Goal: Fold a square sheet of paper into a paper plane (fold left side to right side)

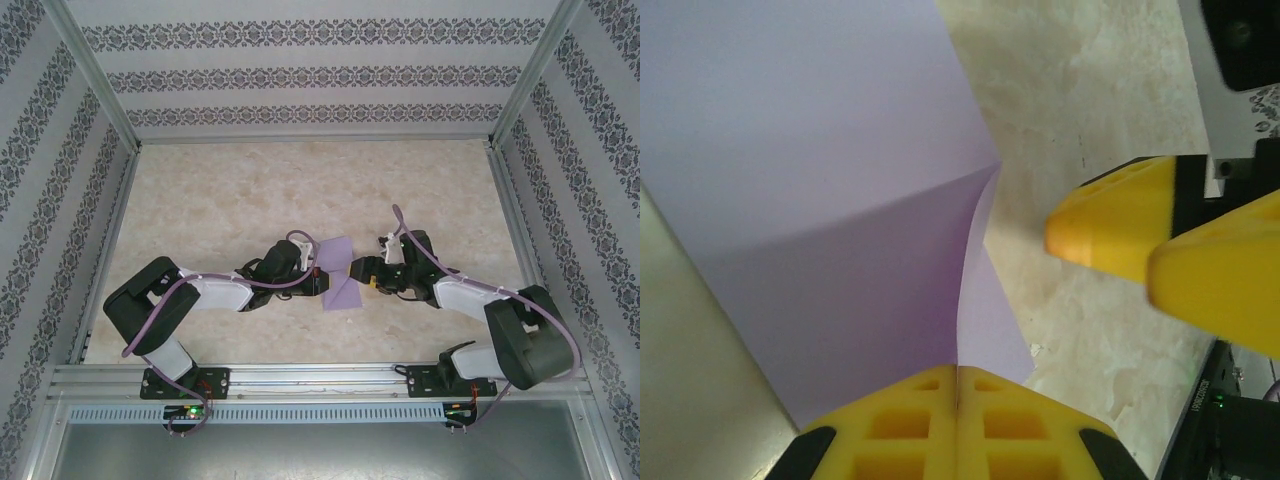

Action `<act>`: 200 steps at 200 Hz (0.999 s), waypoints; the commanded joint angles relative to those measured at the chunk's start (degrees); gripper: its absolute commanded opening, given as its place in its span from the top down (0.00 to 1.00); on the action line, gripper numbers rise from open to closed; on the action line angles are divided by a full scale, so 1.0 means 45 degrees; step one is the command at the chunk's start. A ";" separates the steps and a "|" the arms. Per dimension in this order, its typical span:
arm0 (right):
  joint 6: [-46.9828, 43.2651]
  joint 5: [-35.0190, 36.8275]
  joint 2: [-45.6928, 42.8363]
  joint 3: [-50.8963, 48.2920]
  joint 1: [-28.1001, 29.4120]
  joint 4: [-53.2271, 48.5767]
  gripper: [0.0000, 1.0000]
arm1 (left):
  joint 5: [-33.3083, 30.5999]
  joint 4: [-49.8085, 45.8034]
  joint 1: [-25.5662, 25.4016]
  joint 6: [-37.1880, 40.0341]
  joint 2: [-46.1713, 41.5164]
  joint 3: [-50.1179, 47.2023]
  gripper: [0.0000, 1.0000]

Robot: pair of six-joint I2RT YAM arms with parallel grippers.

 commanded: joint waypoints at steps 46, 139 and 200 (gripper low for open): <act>0.0863 0.0295 0.1717 0.0699 0.0458 0.2590 0.32 | -0.0233 0.0798 0.0040 -0.0282 -0.0371 -0.0397 0.98; 0.1549 0.0139 0.3150 0.0894 0.0713 0.4232 0.32 | -0.0330 0.0960 0.0040 -0.0367 -0.0285 -0.0502 0.98; 0.1627 0.0076 0.3376 0.0936 0.0940 0.4804 0.40 | -0.0826 0.1155 0.0043 -0.0669 0.0086 -0.0862 0.95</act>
